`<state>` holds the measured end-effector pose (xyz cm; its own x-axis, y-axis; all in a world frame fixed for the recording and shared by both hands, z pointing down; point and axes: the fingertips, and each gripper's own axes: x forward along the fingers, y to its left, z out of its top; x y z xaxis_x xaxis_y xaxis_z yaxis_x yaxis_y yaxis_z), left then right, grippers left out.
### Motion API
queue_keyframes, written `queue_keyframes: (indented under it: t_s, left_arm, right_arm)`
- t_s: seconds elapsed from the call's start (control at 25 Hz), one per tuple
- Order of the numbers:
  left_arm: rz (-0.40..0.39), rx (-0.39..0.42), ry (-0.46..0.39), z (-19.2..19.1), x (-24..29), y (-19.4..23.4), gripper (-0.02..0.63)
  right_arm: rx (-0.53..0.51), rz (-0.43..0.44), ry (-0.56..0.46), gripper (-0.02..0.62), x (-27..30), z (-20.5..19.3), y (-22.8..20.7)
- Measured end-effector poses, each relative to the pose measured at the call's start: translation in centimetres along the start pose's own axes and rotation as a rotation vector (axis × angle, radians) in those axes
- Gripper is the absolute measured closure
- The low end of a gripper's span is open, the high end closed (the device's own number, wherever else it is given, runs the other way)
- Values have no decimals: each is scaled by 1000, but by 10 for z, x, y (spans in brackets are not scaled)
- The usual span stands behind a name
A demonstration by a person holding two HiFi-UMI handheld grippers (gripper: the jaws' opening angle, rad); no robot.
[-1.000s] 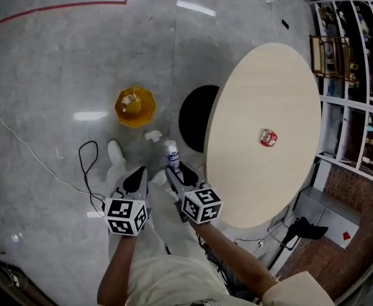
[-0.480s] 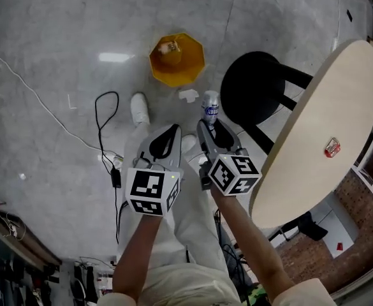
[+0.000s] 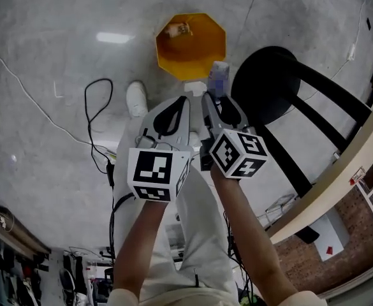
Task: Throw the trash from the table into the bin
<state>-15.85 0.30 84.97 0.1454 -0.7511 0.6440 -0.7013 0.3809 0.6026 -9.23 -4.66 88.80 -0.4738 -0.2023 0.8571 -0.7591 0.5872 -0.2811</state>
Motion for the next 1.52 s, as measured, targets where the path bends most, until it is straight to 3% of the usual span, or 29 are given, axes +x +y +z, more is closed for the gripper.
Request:
queue_keyframes:
  t_s: [0.48,0.68,0.88,1.0,1.12,1.28,1.52]
  left_arm:
    - [92,48,-74,-47,52,47,600]
    - [123,11,-79,-68,68,57,600]
    - [148,1,-72,-78,71,63,600]
    - [160,-18,-80,-80,69,65,600]
    - [160,-5,-82,-81,71,62,601]
    - [151,-2,-78,-82,70,59,600]
    - [171,-3,-77,-84,61,67,600]
  right_arm:
    - [-65,24,-38,423,74,-18,-33]
    - [-111,43,-33,422,96,-25,-36]
    - [-93,56,-26,422,106,-24,-35]
    - [-99,87,-10,415,109,-24,-31]
    - [-44,94,-30,324,104,-23,-32]
    - [-37,65,-39,341,87,-31,-35]
    - [-41,88,-78,388,53,-27,-24]
